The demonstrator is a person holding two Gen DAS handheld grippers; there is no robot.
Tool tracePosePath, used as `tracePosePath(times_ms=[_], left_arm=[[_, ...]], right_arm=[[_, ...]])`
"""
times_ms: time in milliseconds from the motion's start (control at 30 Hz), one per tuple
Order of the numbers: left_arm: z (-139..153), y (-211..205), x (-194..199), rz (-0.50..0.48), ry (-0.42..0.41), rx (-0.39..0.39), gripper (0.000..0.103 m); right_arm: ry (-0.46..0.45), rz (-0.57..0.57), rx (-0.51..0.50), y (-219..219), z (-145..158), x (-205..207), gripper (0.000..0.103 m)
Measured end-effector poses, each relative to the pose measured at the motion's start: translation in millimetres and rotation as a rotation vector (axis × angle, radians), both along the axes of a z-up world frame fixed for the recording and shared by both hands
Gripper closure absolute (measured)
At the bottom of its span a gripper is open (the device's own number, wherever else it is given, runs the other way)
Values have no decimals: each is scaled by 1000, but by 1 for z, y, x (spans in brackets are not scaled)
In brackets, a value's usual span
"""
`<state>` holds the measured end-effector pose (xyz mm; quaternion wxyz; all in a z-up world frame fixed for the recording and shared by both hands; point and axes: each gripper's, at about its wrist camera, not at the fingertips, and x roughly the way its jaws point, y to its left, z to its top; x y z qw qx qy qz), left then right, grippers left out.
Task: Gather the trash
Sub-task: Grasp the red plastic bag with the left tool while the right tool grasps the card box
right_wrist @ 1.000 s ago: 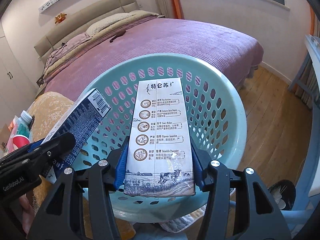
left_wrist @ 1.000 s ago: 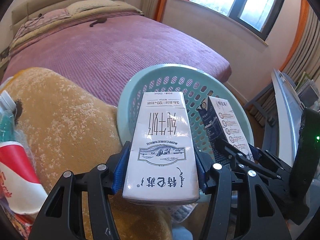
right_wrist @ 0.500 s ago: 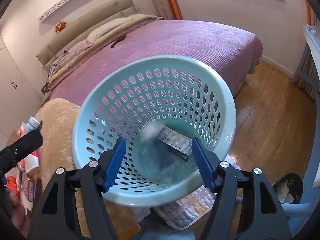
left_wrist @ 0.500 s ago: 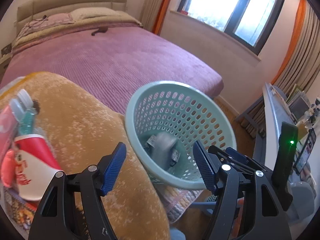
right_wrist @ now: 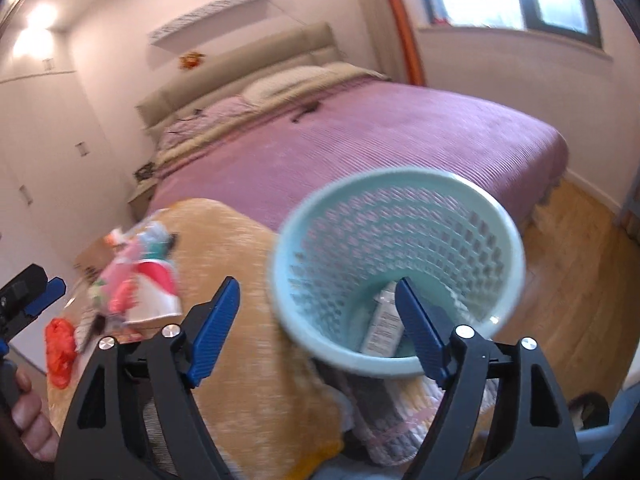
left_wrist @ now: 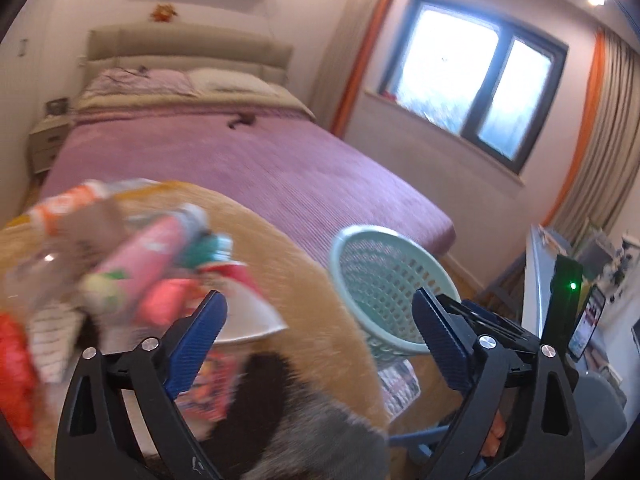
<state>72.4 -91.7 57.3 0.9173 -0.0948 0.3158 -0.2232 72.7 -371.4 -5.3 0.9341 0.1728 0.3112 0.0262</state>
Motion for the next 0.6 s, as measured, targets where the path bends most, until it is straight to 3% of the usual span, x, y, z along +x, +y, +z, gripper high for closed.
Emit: tracePosePath(times_ms=[300, 467, 600], left_arm=[[14, 131, -38, 263, -53, 11, 10], [-8, 199, -44, 438, 24, 73, 10], [-34, 235, -37, 489, 108, 63, 10]], right_arm=[[-65, 206, -79, 102, 28, 4, 22], [-37, 290, -89, 150, 21, 13, 22], [-29, 357, -112, 184, 10, 19, 22]])
